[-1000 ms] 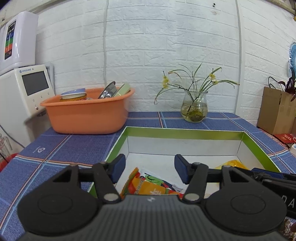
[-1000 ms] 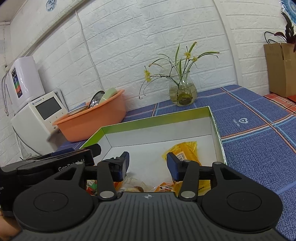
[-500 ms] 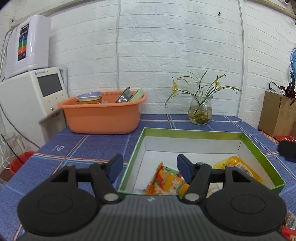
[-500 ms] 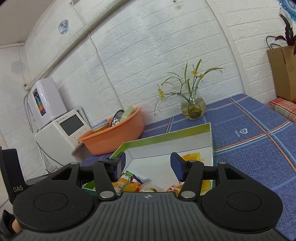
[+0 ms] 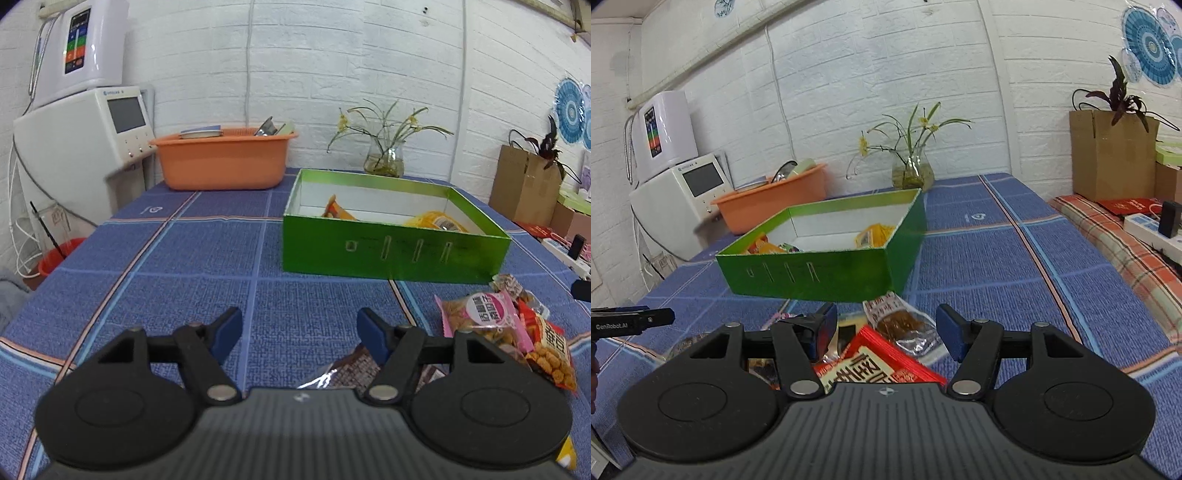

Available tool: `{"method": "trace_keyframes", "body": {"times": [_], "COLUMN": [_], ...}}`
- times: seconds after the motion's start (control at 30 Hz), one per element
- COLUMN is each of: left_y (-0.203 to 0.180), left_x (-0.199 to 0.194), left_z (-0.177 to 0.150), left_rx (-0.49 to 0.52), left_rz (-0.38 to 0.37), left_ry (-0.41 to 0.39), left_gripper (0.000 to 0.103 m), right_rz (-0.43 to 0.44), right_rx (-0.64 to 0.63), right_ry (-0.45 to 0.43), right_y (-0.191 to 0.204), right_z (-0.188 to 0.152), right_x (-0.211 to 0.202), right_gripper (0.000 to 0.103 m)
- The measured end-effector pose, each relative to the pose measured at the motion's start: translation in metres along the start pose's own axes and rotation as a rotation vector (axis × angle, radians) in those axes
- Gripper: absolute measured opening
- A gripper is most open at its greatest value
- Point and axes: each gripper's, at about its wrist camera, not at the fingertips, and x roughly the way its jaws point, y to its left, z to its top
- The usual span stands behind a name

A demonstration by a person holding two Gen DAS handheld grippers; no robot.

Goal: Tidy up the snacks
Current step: 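Grasp the brown pastry bag with left tool while right tool grasps clear tofu snack bag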

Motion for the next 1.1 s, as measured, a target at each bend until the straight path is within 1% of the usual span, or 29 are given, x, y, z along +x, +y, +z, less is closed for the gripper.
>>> {"method": "trace_keyframes", "body": {"times": [0.1, 0.17, 0.23, 0.3, 0.37, 0.4, 0.43, 0.47, 0.5, 0.53, 0.6, 0.67, 0.77, 0.83, 0.9, 1.03, 1.1], "left_y": [-0.007, -0.012, -0.015, -0.021, -0.026, -0.028, -0.027, -0.027, -0.027, -0.029, -0.037, -0.043, -0.04, -0.035, -0.032, -0.033, -0.038], "left_x": [-0.005, -0.008, -0.009, -0.003, 0.005, 0.008, 0.009, 0.011, 0.014, 0.016, 0.017, 0.018, 0.027, 0.033, 0.038, 0.045, 0.047], "left_z": [-0.005, -0.008, -0.01, -0.013, -0.016, -0.018, -0.019, -0.019, -0.02, -0.022, -0.027, -0.03, -0.025, -0.02, -0.015, -0.009, -0.011], "left_rx": [0.038, 0.077, 0.109, 0.144, 0.178, 0.185, 0.18, 0.181, 0.188, 0.209, 0.284, 0.35, 0.353, 0.336, 0.347, 0.428, 0.496], "left_rz": [-0.066, -0.109, -0.154, -0.167, -0.146, -0.146, -0.159, -0.179, -0.202, -0.211, -0.226, -0.226, -0.238, -0.265, -0.288, -0.307, -0.309], "left_ry": [0.014, 0.019, 0.023, 0.05, 0.089, 0.093, 0.088, 0.101, 0.13, 0.151, 0.161, 0.149, 0.15, 0.148, 0.158, 0.155, 0.136], "left_gripper": [0.07, 0.07, 0.072, 0.074, 0.074, 0.077, 0.081, 0.083, 0.097, 0.103, 0.103, 0.103, 0.103, 0.103, 0.103, 0.103, 0.103], "right_rz": [-0.012, -0.018, -0.028, -0.021, 0.012, 0.032, 0.053, 0.069, 0.076, 0.076, 0.064, 0.064, 0.086, 0.096, 0.104, 0.127, 0.132], "right_rx": [0.03, 0.036, 0.02, -0.009, -0.033, -0.044, -0.057, -0.069, -0.08, -0.091, -0.112, -0.12, -0.09, -0.096, -0.102, -0.118, -0.128], "right_ry": [0.027, 0.027, 0.026, 0.031, 0.062, 0.088, 0.116, 0.149, 0.18, 0.202, 0.219, 0.222, 0.223, 0.224, 0.229, 0.249, 0.252], "right_y": [-0.007, -0.012, -0.015, -0.018, -0.019, -0.019, -0.018, -0.017, -0.015, -0.015, -0.014, -0.016, -0.024, -0.026, -0.027, -0.029, -0.029], "right_z": [-0.006, -0.004, 0.002, 0.008, 0.012, 0.014, 0.015, 0.014, 0.014, 0.013, 0.011, 0.011, 0.012, 0.012, 0.013, 0.017, 0.017], "right_x": [0.006, 0.011, 0.019, 0.03, 0.045, 0.054, 0.063, 0.072, 0.08, 0.086, 0.094, 0.096, 0.097, 0.096, 0.096, 0.1, 0.101], "right_gripper": [0.099, 0.099, 0.099, 0.1, 0.102, 0.102, 0.102, 0.102, 0.102, 0.102, 0.103, 0.103, 0.103, 0.103, 0.103, 0.103, 0.103]}}
